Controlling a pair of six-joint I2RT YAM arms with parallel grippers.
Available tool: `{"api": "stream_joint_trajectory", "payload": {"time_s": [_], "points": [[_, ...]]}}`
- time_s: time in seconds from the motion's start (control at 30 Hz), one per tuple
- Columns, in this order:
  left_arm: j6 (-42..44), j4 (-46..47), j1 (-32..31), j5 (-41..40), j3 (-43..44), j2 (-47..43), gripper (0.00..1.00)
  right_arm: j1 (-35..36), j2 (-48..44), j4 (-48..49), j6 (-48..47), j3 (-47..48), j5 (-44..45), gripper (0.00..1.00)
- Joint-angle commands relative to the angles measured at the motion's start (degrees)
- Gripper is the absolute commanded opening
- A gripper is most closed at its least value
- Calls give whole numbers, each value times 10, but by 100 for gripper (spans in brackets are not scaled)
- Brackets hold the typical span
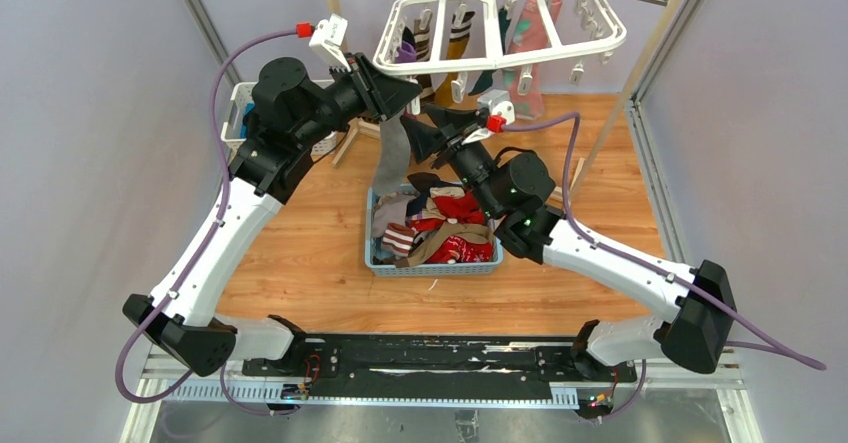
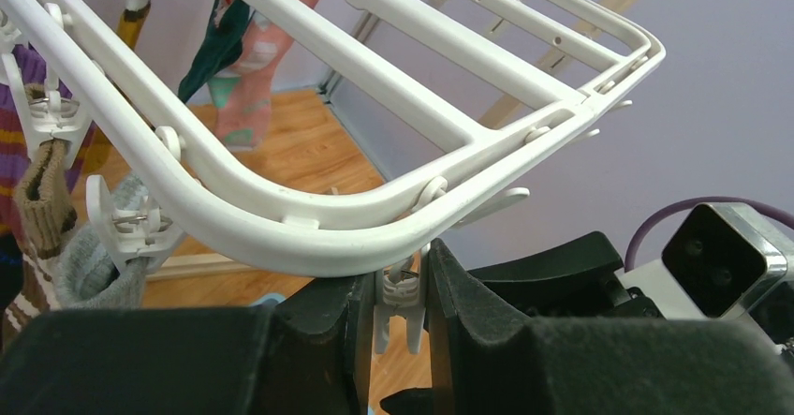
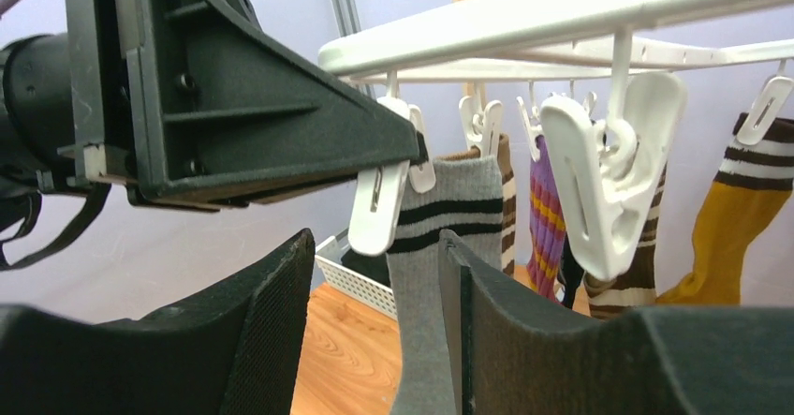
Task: Clip the socks to the hanger
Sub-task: Open the clamp at the hanger, then pick up the sock from the bin.
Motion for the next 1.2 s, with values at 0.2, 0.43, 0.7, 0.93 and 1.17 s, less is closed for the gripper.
{"api": "stream_joint_trajectory", "payload": {"time_s": [0.2,0.43,0.7,0.93,1.17], "points": [[10,-16,-2,-19,10,-11,0,6,-3,-6,-20,20,-6,56],[43,-53,1,-33,18,-18,0,6,-93,-195,-21,-77,-14,66],[77,-80,8,-43,21,-25,0,5,-75,-333,71,-161,-148,61],[88,-79,8,-46,21,-27,0,-5,24,-230,148,-197,-266,52],[87,-77,8,-43,31,-23,0,-69,108,-118,219,-223,-382,49]]}}
